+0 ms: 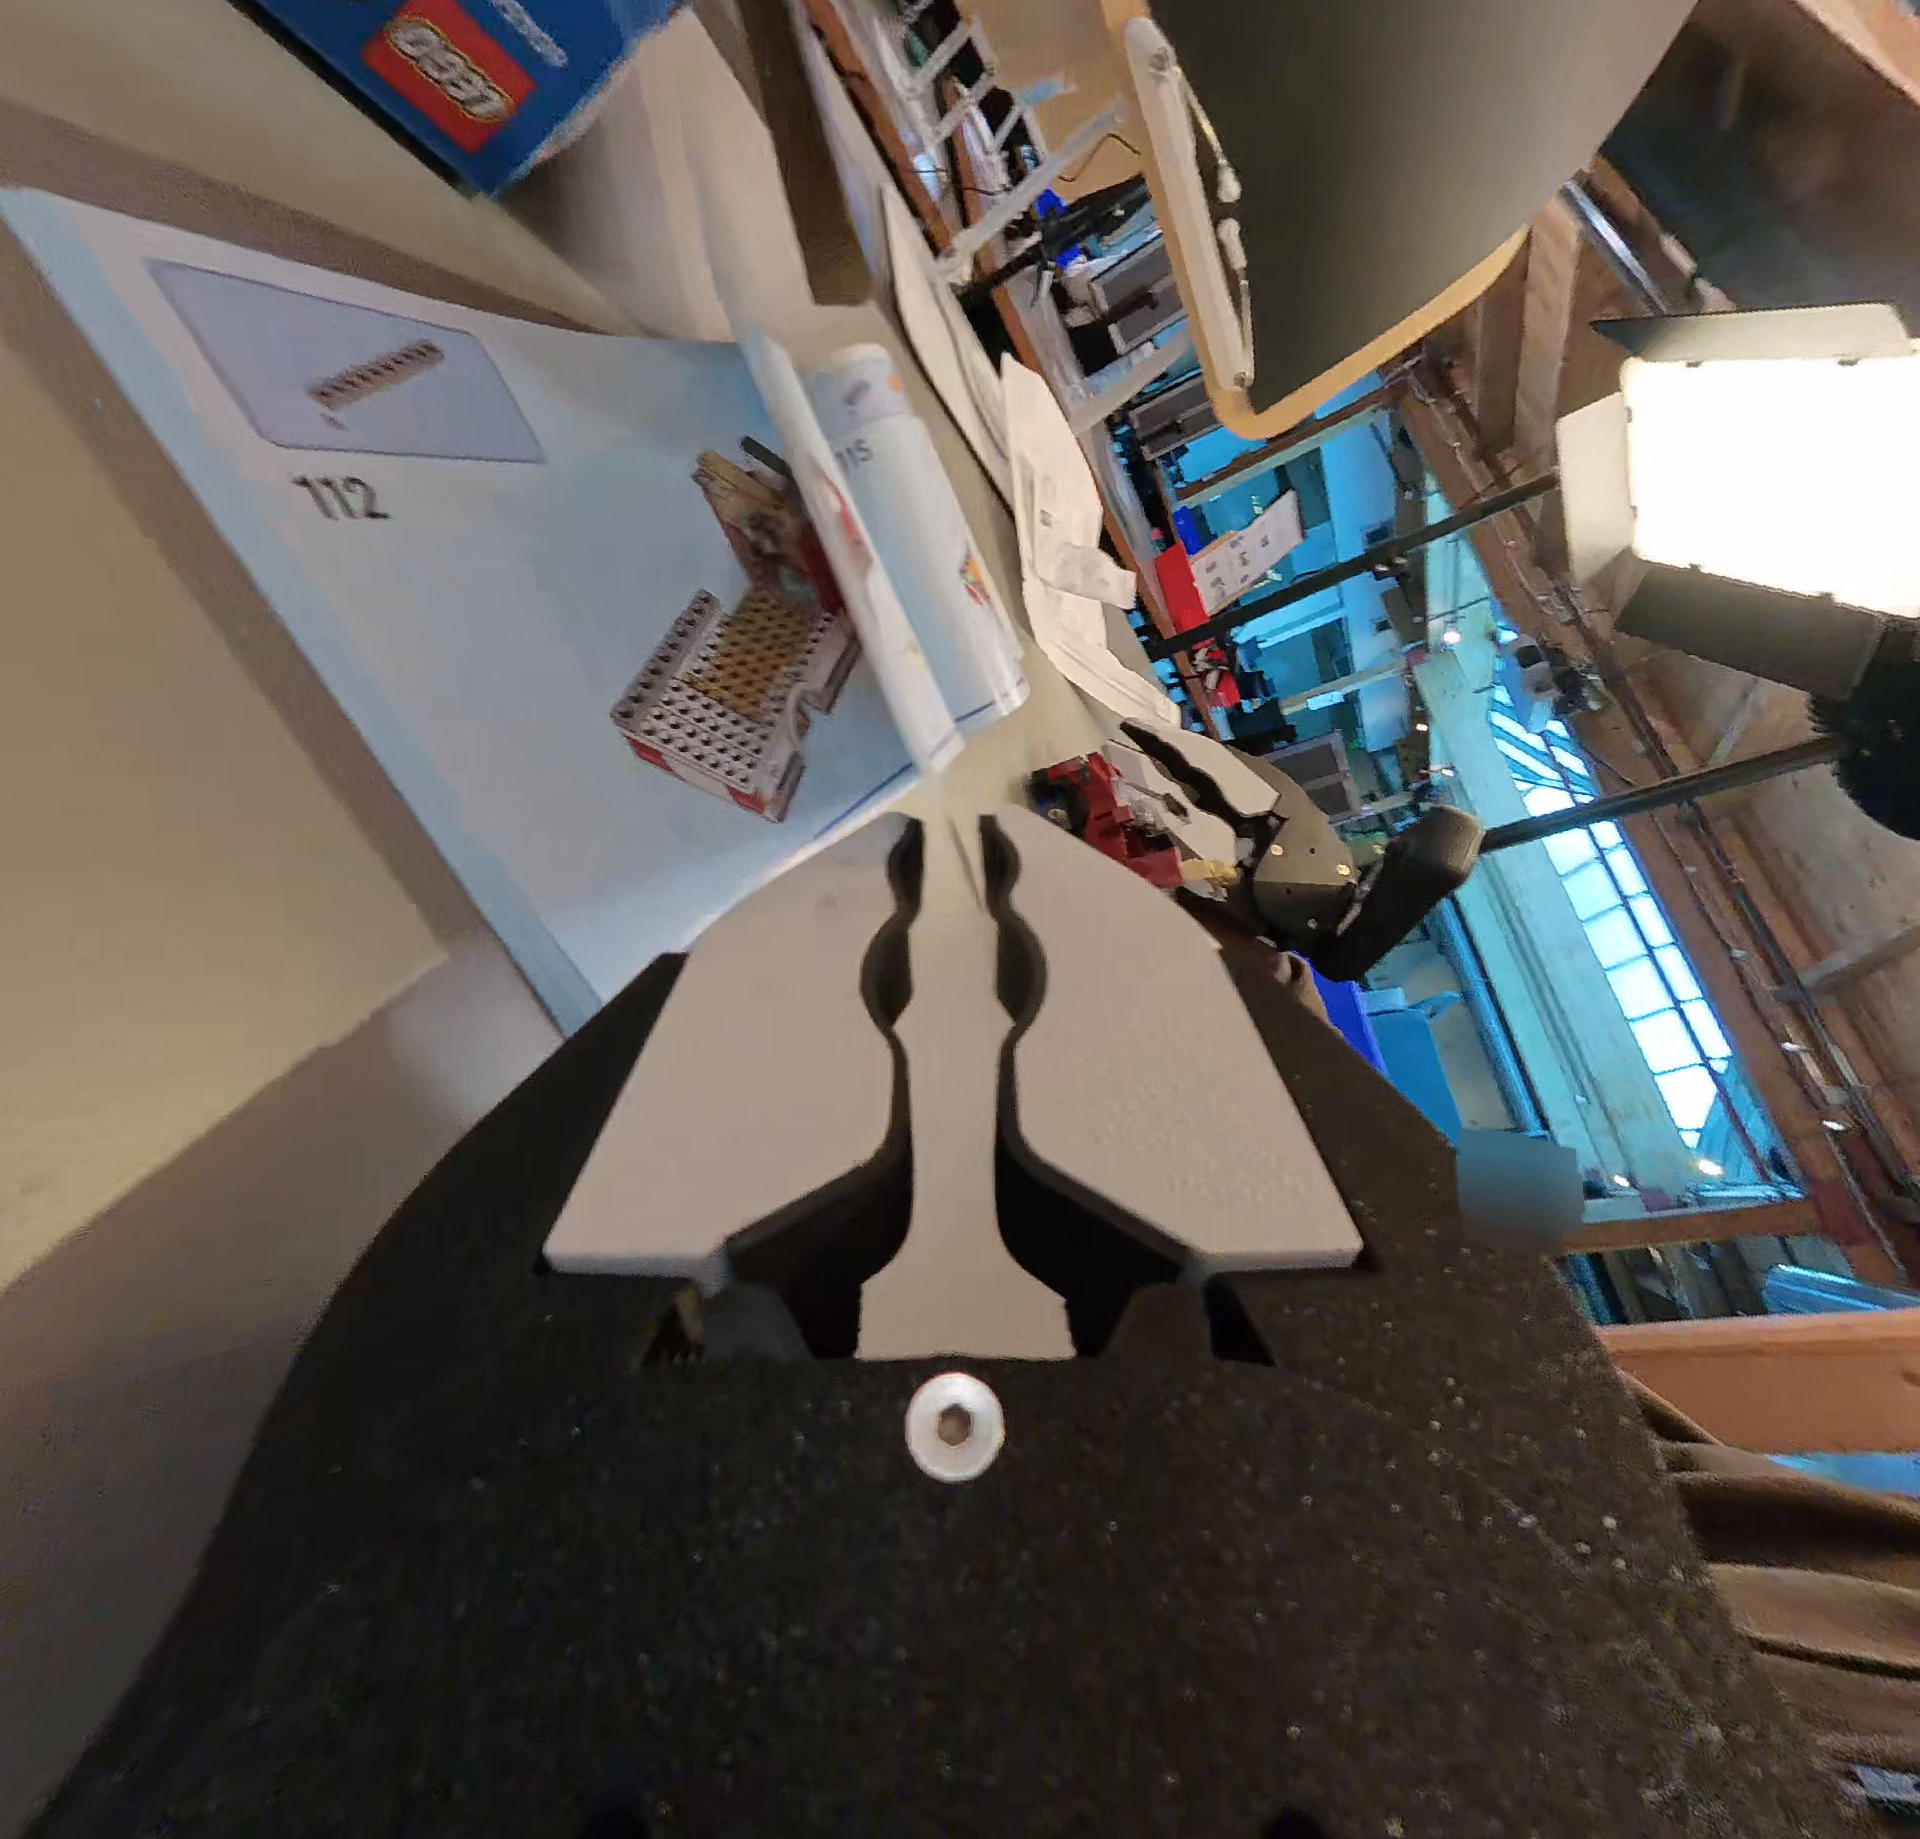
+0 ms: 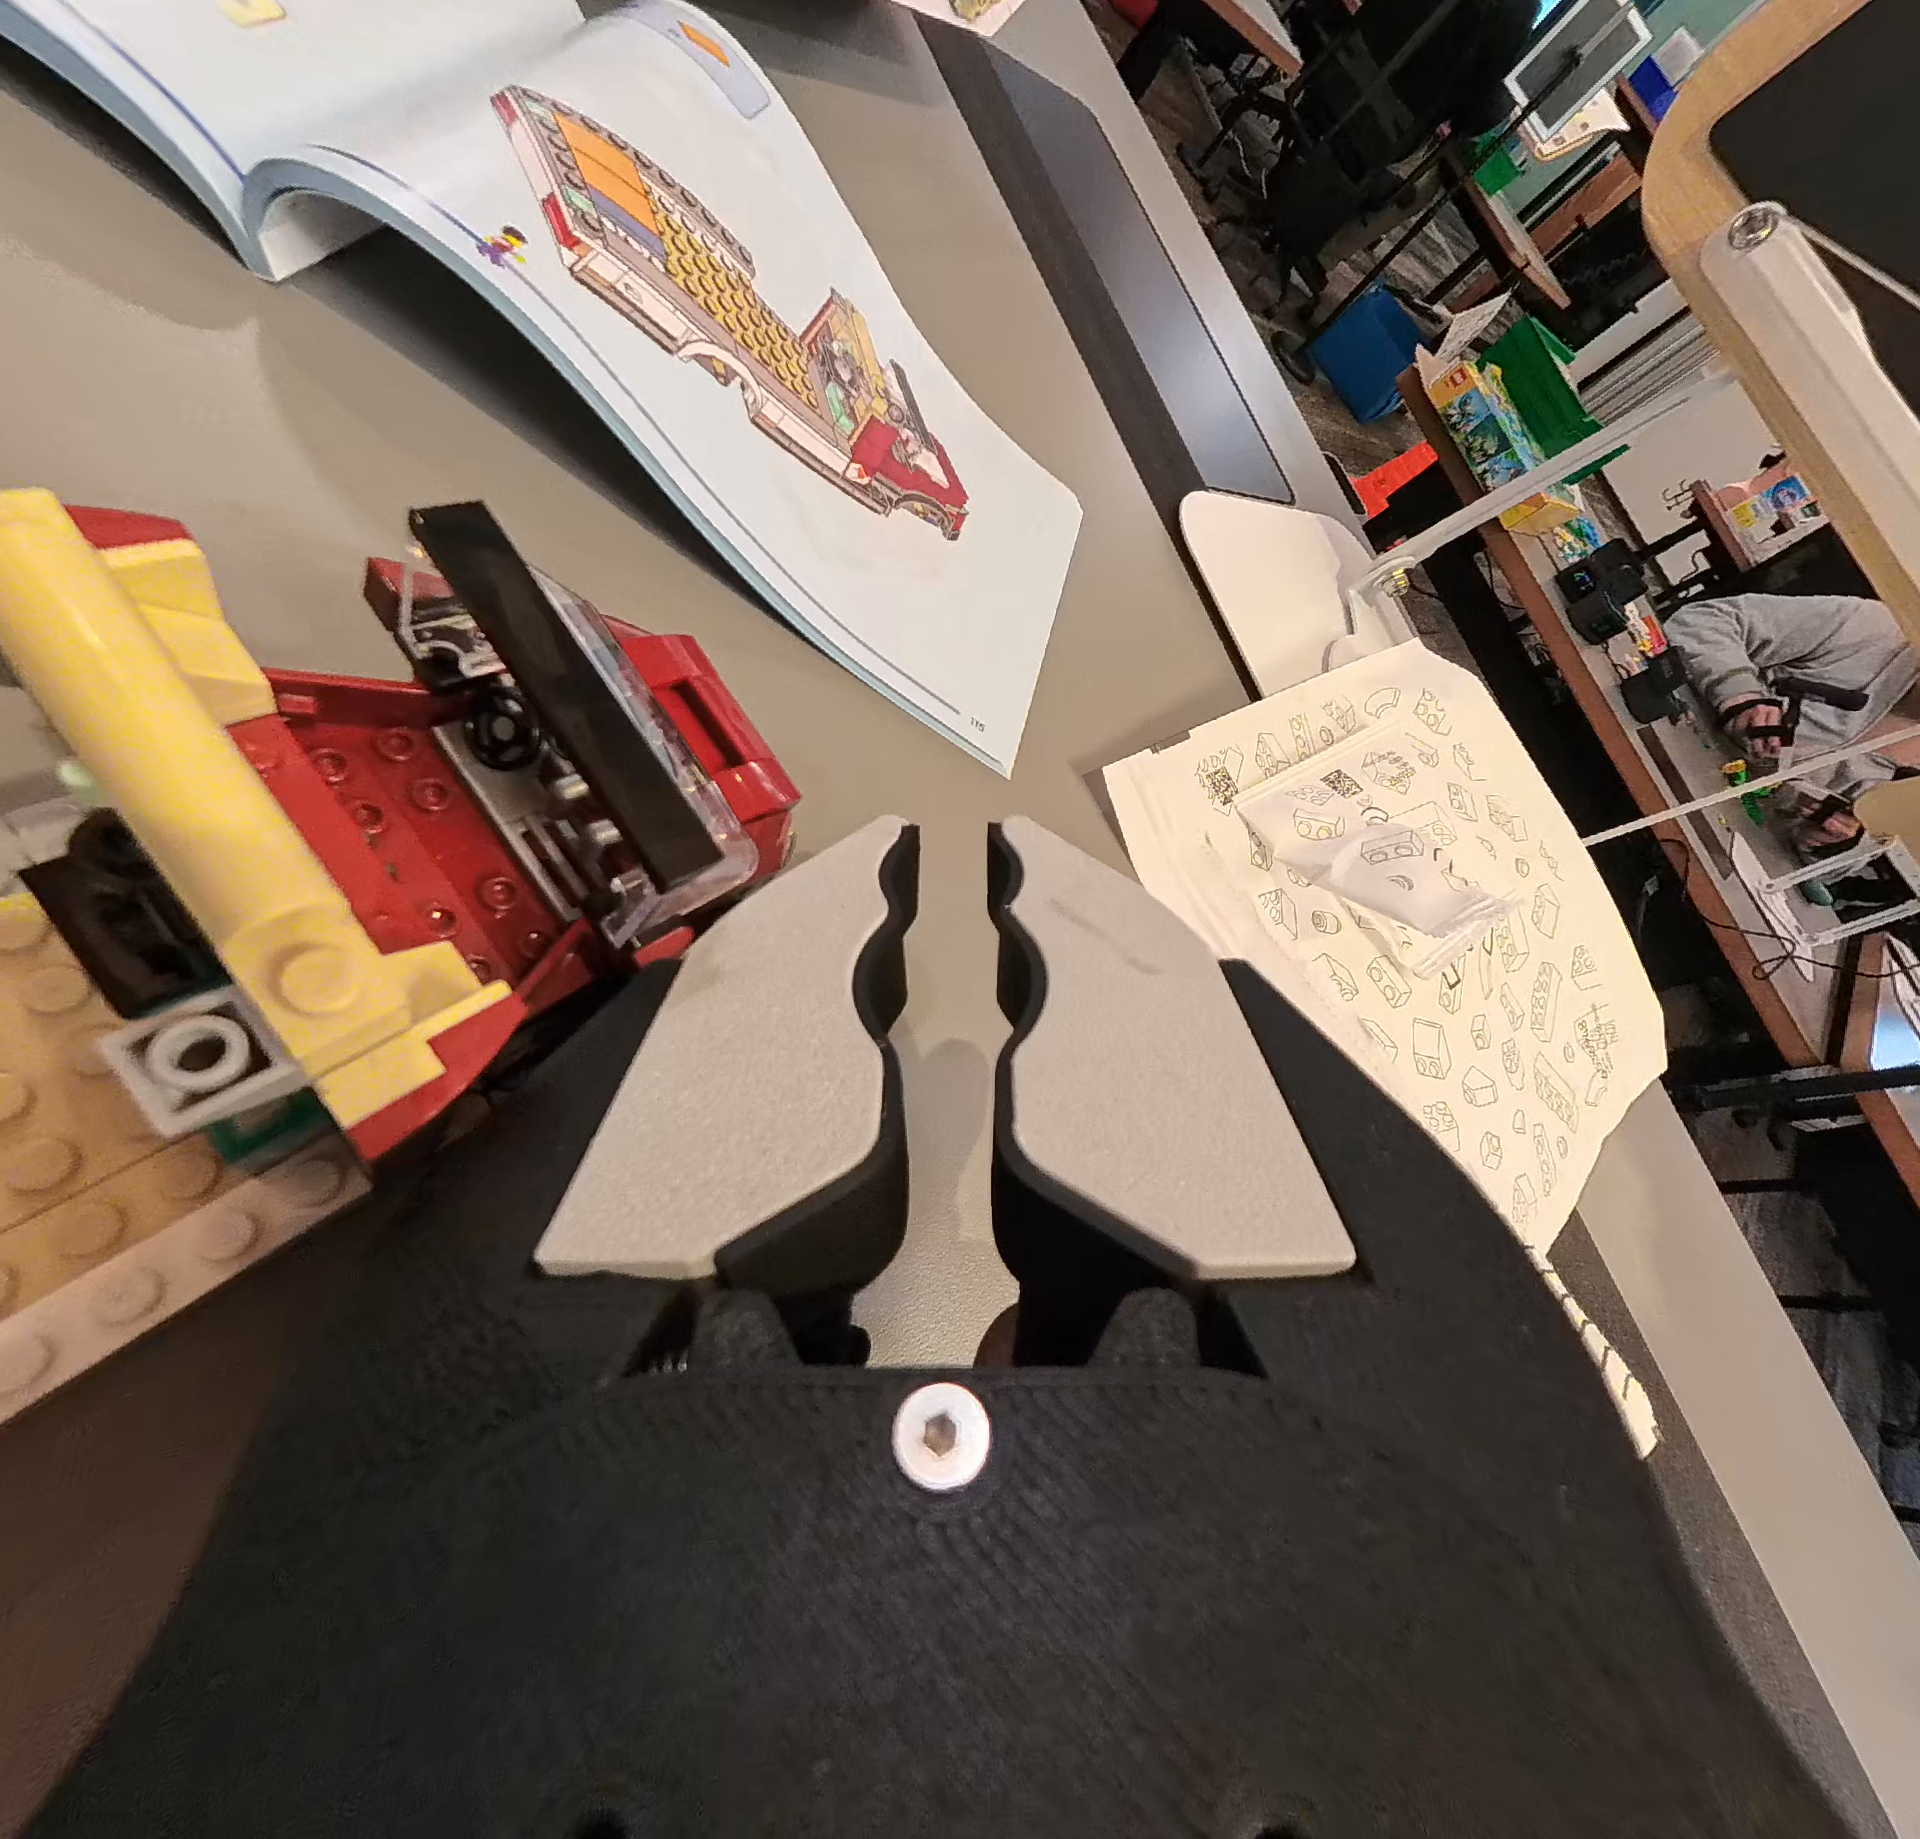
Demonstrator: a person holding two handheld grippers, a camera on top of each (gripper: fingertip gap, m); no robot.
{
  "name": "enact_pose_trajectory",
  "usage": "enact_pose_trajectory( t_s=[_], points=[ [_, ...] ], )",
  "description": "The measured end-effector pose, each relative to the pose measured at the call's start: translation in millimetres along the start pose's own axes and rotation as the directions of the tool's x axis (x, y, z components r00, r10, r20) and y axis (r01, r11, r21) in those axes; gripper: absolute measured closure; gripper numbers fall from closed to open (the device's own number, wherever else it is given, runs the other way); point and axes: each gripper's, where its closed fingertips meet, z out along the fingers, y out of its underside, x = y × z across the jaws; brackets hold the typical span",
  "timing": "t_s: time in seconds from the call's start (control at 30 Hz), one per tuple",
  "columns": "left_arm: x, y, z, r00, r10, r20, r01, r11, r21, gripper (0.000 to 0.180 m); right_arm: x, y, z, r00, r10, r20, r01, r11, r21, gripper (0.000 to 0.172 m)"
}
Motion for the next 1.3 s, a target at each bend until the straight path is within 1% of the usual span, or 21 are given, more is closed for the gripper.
enact_pose_trajectory(
  t_s=[0.07,0.1,0.13,0.2,0.27,0.33,0.37,0.43,0.47,0.57,0.67,0.77,0.83,0.9,0.97,1.03,1.07,1.17,1.3],
  points=[
    [-7,-5,-5,0.998,0.033,0.061,-0.033,0.999,0.006,0.153,0,1,0,1.0,-0.003,0.001,0.003,1.0,-0.007,0.159],
    [-12,-8,-9,0.992,0.064,0.112,-0.066,0.998,0.008,0.141,0,2,0,1.0,-0.005,0.001,0.005,1.0,-0.008,0.159],
    [-15,-11,-13,0.981,0.109,0.158,-0.112,0.994,0.008,0.135,0,2,0,1.0,-0.005,0.002,0.005,1.0,-0.008,0.159],
    [-18,-19,-21,0.942,0.23,0.246,-0.237,0.972,-0.001,0.13,0,2,0,1.0,-0.005,0.003,0.005,1.0,-0.009,0.159],
    [-11,-25,-24,0.889,0.361,0.282,-0.371,0.928,-0.021,0.128,0,2,0,1.0,-0.002,0.005,0.002,1.0,-0.01,0.159],
    [6,-27,-17,0.838,0.481,0.256,-0.492,0.87,-0.024,0.124,0,2,-1,1.0,0.0,0.006,0.0,1.0,-0.006,0.159],
    [18,-26,-12,0.818,0.532,0.221,-0.542,0.84,-0.018,0.124,0,2,-1,1.0,0.003,0.01,-0.003,1.0,-0.006,0.158],
    [41,-17,4,0.793,0.594,0.132,-0.598,0.801,-0.014,0.124,1,6,-6,1.0,0.022,0.022,-0.021,1.0,-0.015,0.157],
    [52,-10,13,0.794,0.602,0.077,-0.603,0.797,-0.013,0.124,3,7,-11,0.999,0.033,0.023,-0.033,0.999,-0.02,0.157],
    [87,14,35,0.836,0.534,-0.125,-0.536,0.844,0.024,0.124,8,-4,-41,0.999,0.039,0.009,-0.039,0.999,0.005,0.157],
    [117,43,49,0.851,0.424,-0.31,-0.433,0.9,0.044,0.125,-11,-34,-80,0.996,0.04,0.078,-0.045,0.997,0.066,0.156],
    [147,67,55,0.832,0.267,-0.486,-0.279,0.959,0.049,0.126,-64,-71,-121,0.975,0.045,0.217,-0.084,0.981,0.174,0.156],
    [166,74,55,0.791,0.159,-0.59,-0.158,0.986,0.054,0.127,-111,-90,-143,0.941,0.021,0.338,-0.104,0.968,0.229,0.156],
    [180,76,55,0.744,0.05,-0.666,-0.032,0.999,0.039,0.129,-156,-101,-157,0.884,0.03,0.467,-0.172,0.949,0.265,0.154],
    [190,78,57,0.693,-0.066,-0.718,0.09,0.996,-0.005,0.129,-193,-103,-162,0.821,0.041,0.57,-0.226,0.939,0.258,0.151],
    [195,81,59,0.642,-0.175,-0.747,0.195,0.979,-0.061,0.129,-213,-97,-157,0.809,0.017,0.587,-0.19,0.954,0.234,0.144],
    [195,84,61,0.63,-0.207,-0.749,0.226,0.971,-0.078,0.129,-219,-96,-157,0.803,0.006,0.597,-0.178,0.957,0.23,0.142],
    [183,82,64,0.648,-0.248,-0.72,0.302,0.952,-0.056,0.129,-226,-98,-163,0.775,-0.022,0.631,-0.175,0.953,0.248,0.138],
    [171,73,57,0.617,-0.314,-0.721,0.412,0.91,-0.044,0.129,-235,-114,-178,0.722,-0.052,0.69,-0.239,0.917,0.319,0.136]
  ],
)
